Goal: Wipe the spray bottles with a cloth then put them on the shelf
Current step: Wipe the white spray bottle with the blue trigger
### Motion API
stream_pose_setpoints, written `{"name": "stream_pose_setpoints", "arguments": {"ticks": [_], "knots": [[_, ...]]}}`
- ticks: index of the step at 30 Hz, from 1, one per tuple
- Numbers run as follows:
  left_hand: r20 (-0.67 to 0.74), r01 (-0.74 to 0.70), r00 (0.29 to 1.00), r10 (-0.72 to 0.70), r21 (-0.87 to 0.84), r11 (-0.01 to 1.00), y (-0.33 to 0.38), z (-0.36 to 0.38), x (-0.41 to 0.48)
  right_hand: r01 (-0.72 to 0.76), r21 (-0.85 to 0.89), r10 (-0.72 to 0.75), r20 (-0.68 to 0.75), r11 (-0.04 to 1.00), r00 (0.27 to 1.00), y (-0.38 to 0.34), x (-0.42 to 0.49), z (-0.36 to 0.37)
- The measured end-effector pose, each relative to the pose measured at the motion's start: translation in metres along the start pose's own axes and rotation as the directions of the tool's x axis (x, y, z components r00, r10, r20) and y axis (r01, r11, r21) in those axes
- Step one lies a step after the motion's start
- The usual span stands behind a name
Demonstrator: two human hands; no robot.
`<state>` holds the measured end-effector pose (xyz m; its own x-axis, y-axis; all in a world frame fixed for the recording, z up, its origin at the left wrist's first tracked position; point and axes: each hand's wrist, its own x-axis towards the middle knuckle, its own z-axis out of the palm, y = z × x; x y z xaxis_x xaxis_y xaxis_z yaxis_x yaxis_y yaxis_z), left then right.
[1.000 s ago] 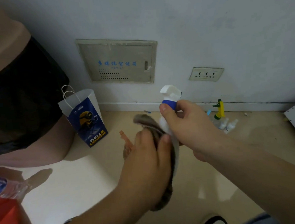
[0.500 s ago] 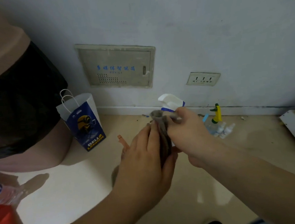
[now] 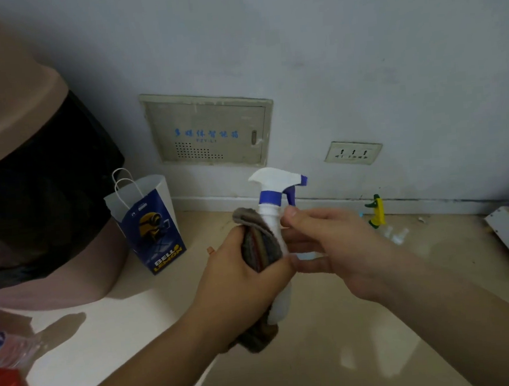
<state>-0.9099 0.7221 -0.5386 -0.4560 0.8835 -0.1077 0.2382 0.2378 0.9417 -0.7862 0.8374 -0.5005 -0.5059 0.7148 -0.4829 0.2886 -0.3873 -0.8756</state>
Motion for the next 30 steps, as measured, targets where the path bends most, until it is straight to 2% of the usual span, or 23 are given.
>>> {"name": "stream_pose_setpoints", "arguments": {"ticks": [2, 4, 6, 11, 13, 16, 17, 19, 20, 21, 22, 23, 24, 25, 26, 27, 28, 29, 30], "knots": [[0.107, 0.085, 0.992, -0.065, -0.187, 0.979, 0.01, -0.01, -0.001, -0.025, 0.024, 0.023, 0.063, 0.999, 0.998, -0.001, 0.003, -0.01], [0.274, 0.188, 0.957, -0.095, -0.337, 0.923, 0.019, -0.017, -0.005, -0.023, 0.003, 0.023, 0.124, 1.0, 0.992, 0.001, 0.005, -0.013], [0.392, 0.293, 0.911, -0.129, -0.395, 0.871, 0.021, -0.018, -0.006, 0.012, 0.039, -0.018, 0.162, 0.999, 0.987, 0.003, 0.007, -0.012], [0.416, 0.51, 0.84, -0.348, -0.389, 0.767, 0.005, -0.014, 0.013, 0.102, -0.026, -0.097, 0.163, 0.994, 0.982, 0.003, 0.004, -0.01], [0.385, 0.519, 0.844, -0.375, -0.403, 0.754, 0.002, -0.014, 0.011, 0.15, -0.057, -0.141, 0.128, 0.987, 0.982, 0.006, 0.003, -0.007], [0.214, 0.399, 0.914, -0.345, -0.313, 0.862, 0.01, -0.007, -0.001, 0.218, -0.121, -0.212, 0.061, 0.968, 0.975, 0.008, 0.003, -0.001], [0.118, 0.301, 0.953, -0.28, -0.238, 0.924, 0.014, -0.004, -0.007, 0.231, -0.14, -0.229, 0.03, 0.963, 0.973, 0.008, 0.004, 0.001], [0.014, 0.035, 0.999, -0.035, 0.001, 0.999, 0.018, 0.006, -0.021, 0.233, -0.164, -0.245, -0.056, 0.958, 0.968, 0.008, 0.006, 0.002], [0.016, -0.11, 0.994, 0.109, 0.167, 0.98, 0.015, 0.013, -0.029, 0.233, -0.171, -0.252, -0.097, 0.957, 0.963, 0.008, 0.006, 0.003], [0.062, -0.235, 0.972, 0.228, 0.335, 0.912, 0.009, 0.02, -0.037, 0.236, -0.179, -0.261, -0.132, 0.955, 0.956, 0.008, 0.006, 0.005], [0.137, -0.319, 0.948, 0.289, 0.464, 0.826, 0.004, 0.026, -0.044, 0.251, -0.196, -0.283, -0.157, 0.948, 0.946, 0.008, 0.006, 0.006], [0.195, -0.363, 0.931, 0.307, 0.537, 0.761, -0.003, 0.031, -0.046, 0.275, -0.23, -0.318, -0.174, 0.933, 0.932, 0.008, 0.005, 0.007], [0.214, -0.391, 0.92, 0.329, 0.544, 0.742, -0.006, 0.031, -0.042, 0.295, -0.275, -0.353, -0.192, 0.915, 0.916, 0.007, 0.005, 0.008], [0.2, -0.408, 0.913, 0.356, 0.474, 0.78, -0.009, 0.027, -0.035, 0.299, -0.315, -0.375, -0.215, 0.901, 0.902, 0.006, 0.005, 0.01], [0.163, -0.384, 0.923, 0.347, 0.362, 0.85, -0.007, 0.021, -0.029, 0.291, -0.331, -0.378, -0.241, 0.898, 0.894, 0.006, 0.007, 0.01], [0.103, -0.261, 0.964, 0.243, 0.232, 0.937, -0.001, 0.012, -0.022, 0.278, -0.322, -0.368, -0.265, 0.905, 0.891, 0.005, 0.008, 0.01], [0.085, -0.083, 0.993, 0.075, 0.092, 0.992, 0.004, 0.006, -0.016, 0.264, -0.312, -0.354, -0.282, 0.913, 0.892, 0.006, 0.009, 0.011], [0.077, 0.067, 0.995, -0.064, -0.044, 0.997, 0.005, 0.003, -0.013, 0.253, -0.314, -0.346, -0.291, 0.915, 0.892, 0.006, 0.009, 0.012], [0.069, 0.127, 0.99, -0.122, -0.073, 0.989, 0.004, 0.003, -0.013, 0.244, -0.323, -0.342, -0.293, 0.914, 0.893, 0.007, 0.009, 0.014]]}}
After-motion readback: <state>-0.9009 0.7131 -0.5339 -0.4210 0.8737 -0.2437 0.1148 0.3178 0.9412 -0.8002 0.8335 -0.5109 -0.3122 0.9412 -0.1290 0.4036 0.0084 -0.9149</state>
